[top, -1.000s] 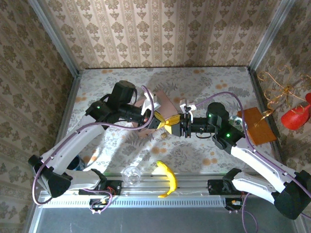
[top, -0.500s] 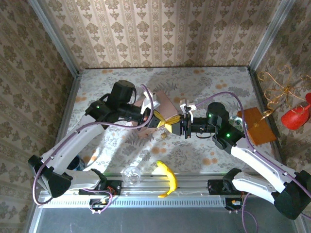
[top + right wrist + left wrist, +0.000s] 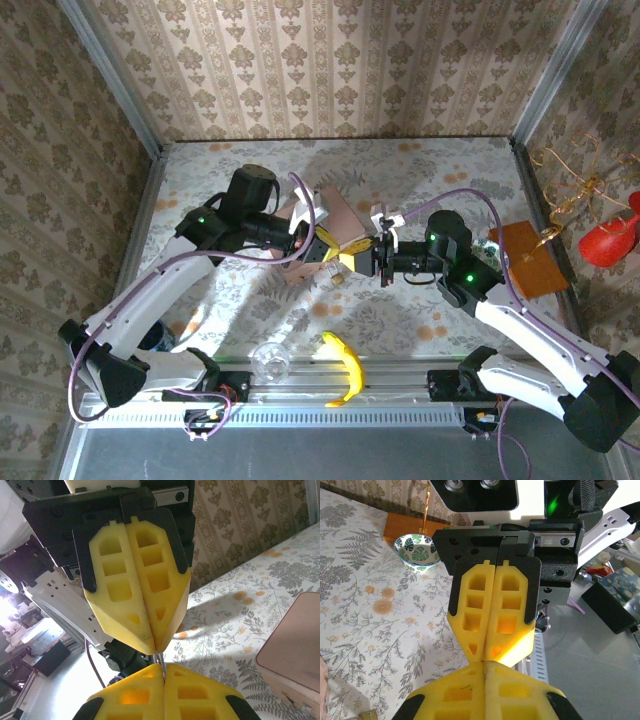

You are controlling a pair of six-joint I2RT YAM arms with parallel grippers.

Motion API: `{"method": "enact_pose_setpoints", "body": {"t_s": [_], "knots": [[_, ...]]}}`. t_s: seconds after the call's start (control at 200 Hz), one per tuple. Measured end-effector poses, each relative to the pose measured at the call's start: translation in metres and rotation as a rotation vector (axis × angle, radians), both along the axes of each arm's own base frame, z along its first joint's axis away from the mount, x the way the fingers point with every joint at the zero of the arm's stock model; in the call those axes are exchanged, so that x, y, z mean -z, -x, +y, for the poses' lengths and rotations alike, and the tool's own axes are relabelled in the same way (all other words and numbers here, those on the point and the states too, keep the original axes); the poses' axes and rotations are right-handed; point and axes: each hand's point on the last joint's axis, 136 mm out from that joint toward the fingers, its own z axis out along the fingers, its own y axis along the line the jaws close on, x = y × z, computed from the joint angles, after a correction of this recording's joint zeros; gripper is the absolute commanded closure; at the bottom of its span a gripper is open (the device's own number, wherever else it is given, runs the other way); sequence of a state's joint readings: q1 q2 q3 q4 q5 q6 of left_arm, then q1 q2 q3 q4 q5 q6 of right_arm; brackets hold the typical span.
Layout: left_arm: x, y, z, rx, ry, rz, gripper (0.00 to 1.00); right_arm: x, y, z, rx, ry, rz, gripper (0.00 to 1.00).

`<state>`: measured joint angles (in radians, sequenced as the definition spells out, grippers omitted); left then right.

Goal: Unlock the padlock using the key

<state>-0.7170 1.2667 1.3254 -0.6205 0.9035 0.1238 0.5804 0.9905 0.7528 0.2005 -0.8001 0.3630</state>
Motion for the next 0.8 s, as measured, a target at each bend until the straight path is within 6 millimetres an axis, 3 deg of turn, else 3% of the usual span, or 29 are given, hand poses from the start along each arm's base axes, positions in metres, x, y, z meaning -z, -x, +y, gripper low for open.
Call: {"method": "enact_pose_setpoints", "body": {"t_s": [0.59, 0.68, 0.8], "knots": [[-0.009, 0.005, 0.001, 0.026, 0.047, -0.001, 1.00, -0.006, 0.004, 0.005, -0.052, -0.033, -0.002, 0.89], [-0.009, 0.004, 0.001, 0.025, 0.052, 0.001, 1.00, -0.007, 0.004, 0.005, -0.052, -0.037, -0.002, 1.00], [-0.011, 0.004, 0.001, 0.028, 0.057, 0.006, 1.00, -0.009, 0.004, 0.005, -0.052, -0.040, -0.006, 1.00]]}}
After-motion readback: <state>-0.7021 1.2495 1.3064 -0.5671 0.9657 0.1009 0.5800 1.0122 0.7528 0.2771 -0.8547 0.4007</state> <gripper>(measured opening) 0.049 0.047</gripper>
